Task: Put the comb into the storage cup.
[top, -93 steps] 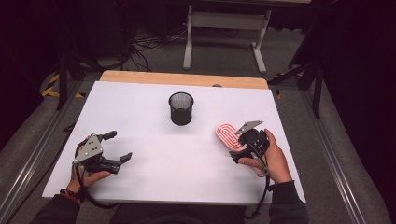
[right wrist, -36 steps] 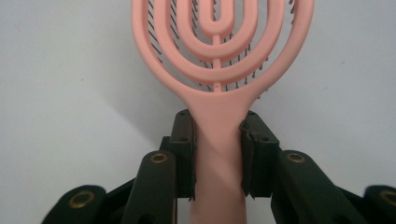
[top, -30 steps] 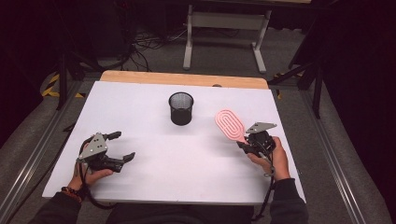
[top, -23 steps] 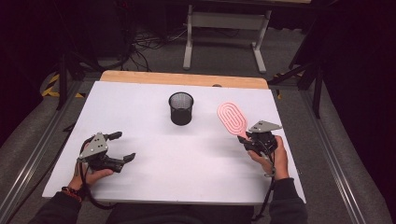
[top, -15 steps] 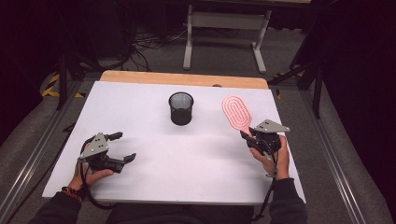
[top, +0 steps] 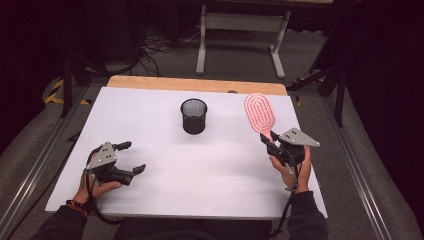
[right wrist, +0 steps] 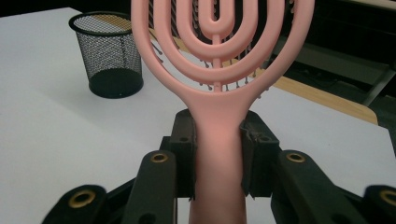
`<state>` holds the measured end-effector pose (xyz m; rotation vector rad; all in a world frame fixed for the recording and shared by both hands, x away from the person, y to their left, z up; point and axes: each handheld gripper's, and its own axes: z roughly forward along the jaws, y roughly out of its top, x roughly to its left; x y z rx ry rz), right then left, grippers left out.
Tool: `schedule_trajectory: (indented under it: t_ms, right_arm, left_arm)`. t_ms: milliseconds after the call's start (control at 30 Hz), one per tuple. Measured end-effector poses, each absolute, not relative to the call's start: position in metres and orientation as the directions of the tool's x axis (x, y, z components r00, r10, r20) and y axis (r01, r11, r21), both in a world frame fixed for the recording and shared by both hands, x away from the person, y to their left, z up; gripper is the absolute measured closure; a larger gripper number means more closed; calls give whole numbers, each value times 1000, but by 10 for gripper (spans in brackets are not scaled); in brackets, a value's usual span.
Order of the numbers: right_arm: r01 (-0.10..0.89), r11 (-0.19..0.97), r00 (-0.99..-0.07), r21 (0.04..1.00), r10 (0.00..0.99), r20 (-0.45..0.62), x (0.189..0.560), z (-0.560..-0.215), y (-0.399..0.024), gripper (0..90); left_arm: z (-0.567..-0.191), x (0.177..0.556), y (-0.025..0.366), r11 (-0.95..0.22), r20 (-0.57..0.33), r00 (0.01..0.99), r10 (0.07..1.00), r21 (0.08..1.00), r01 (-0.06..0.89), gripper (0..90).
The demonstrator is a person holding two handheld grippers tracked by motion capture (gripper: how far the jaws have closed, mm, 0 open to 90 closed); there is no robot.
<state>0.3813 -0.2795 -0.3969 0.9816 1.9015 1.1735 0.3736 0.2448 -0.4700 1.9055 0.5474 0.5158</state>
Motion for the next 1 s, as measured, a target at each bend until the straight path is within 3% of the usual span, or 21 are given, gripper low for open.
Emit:
schedule_trajectory:
  t_ms: [733, 1000]
  right_arm:
    - [135, 249, -492, 959, 857, -154, 367, -394, -256, 696]
    - [137, 184, -529, 973, 845, -86, 364, -391, -251, 696]
  left_arm:
    - [-470, 374, 244, -341, 93, 804, 588, 929, 142, 71]
    - [-469, 374, 244, -343, 97, 802, 589, 929, 140, 71]
